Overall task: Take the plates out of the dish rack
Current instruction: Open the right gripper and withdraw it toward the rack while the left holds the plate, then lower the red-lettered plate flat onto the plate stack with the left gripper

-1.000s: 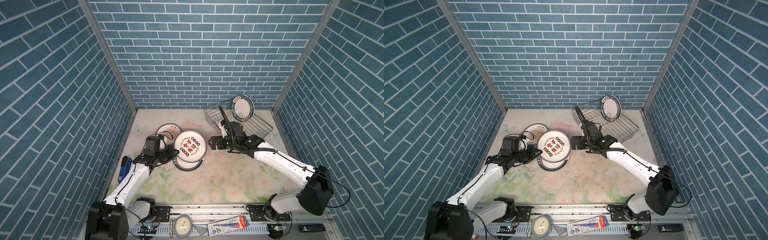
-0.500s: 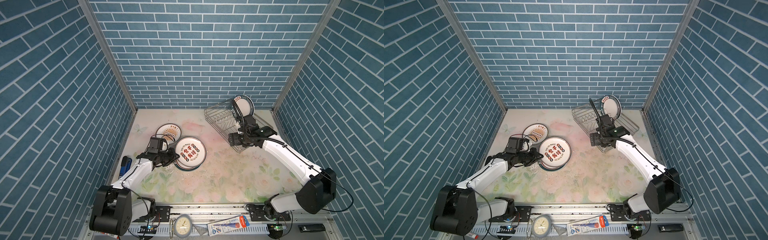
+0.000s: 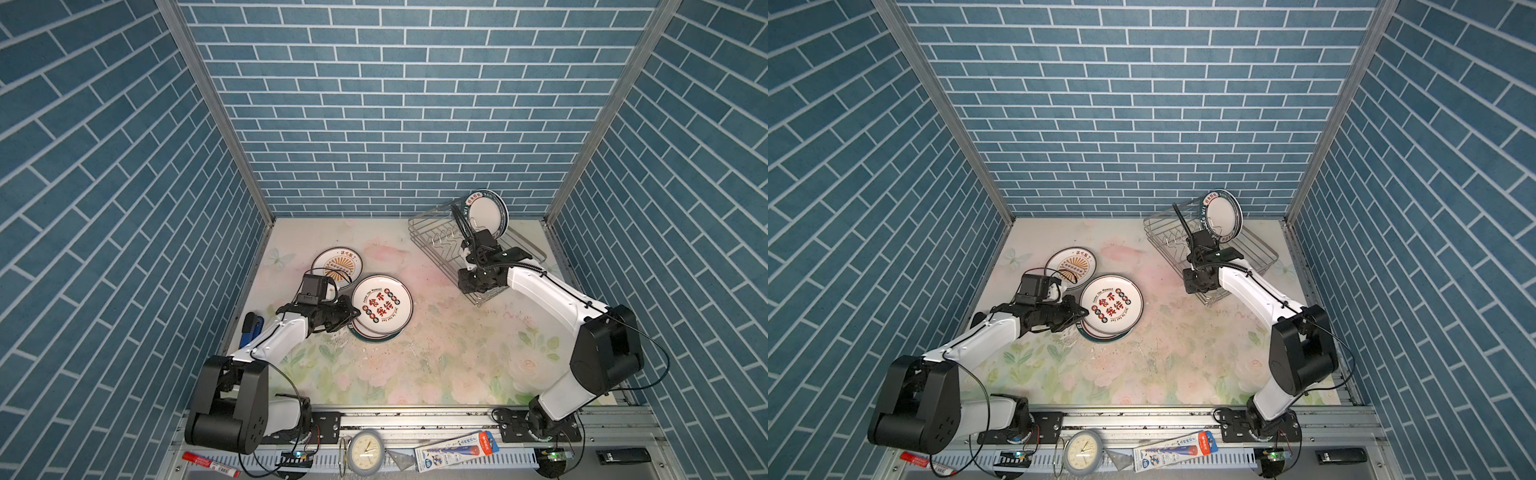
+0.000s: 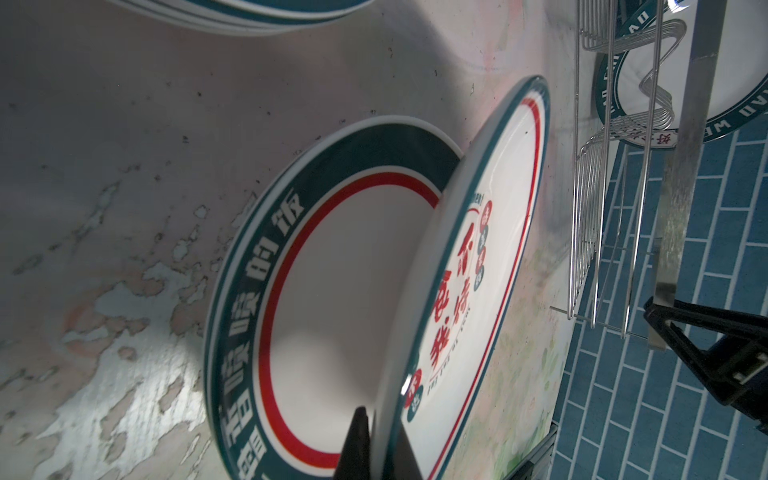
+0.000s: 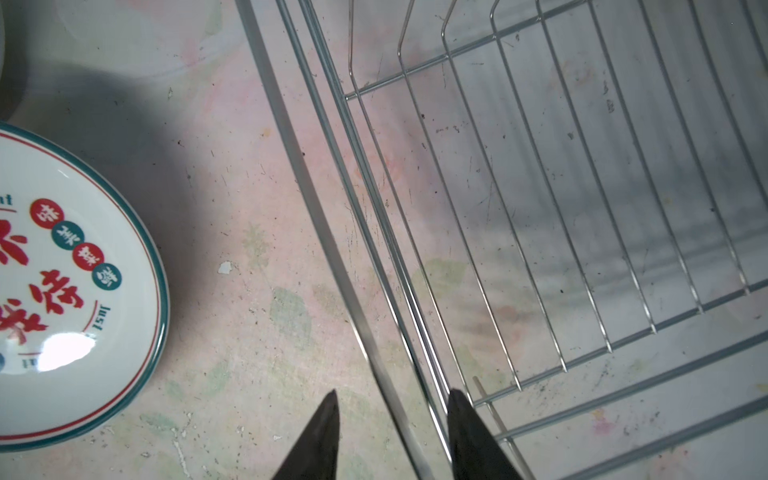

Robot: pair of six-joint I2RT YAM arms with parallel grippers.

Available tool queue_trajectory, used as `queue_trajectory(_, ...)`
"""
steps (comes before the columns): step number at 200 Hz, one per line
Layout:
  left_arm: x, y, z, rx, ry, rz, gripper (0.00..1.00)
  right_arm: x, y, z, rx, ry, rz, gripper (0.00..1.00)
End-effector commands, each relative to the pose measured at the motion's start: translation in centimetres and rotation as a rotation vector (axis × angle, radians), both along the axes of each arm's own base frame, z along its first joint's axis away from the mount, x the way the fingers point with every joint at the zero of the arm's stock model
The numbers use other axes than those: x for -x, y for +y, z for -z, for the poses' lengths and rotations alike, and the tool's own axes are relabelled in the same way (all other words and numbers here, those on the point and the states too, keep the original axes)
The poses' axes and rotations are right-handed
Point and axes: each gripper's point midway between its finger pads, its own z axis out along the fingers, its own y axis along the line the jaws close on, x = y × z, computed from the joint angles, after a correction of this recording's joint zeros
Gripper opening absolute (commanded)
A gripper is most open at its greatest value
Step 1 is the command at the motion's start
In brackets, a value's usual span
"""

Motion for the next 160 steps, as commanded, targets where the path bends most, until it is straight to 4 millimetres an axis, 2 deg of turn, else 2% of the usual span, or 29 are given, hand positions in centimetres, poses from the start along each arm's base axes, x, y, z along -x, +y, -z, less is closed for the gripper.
queue_trajectory(1,0.9,1.0,1.8,-0.057,0.033,0.003,0.0,-0.5,0.2,-0.4,-0.018,-0.014,-0.003,0.4)
queue_trajectory(21,1.2,1.4,2.1,-0.065,0.041,-0.002,0.0,-0.1,0.1,0.4,-0.016,0.005,-0.004,0.34)
queue_trajectory(33,1.3,1.4,2.3,-0.064,0.044,-0.003,0.0,0.2,0.0,0.9,-0.015,0.019,-0.005,0.26)
queue_trajectory(57,1.6,1.4,2.6,-0.062,0.052,-0.002,0.0,0.8,-0.2,1.6,-0.017,0.03,0.001,0.2)
queue_trajectory(76,1.7,1.4,2.9,-0.06,0.057,0.0,0.0,1.4,-0.2,2.3,-0.029,0.05,0.007,0.0)
queue_trajectory(111,1.7,1.4,3.1,-0.059,0.06,0.001,0.0,2.7,-0.4,3.7,-0.043,0.086,0.015,0.0)
queue_trajectory(160,1.7,1.4,3.4,-0.059,0.066,0.002,0.0,4.6,-1.0,4.6,-0.042,0.109,0.04,0.0)
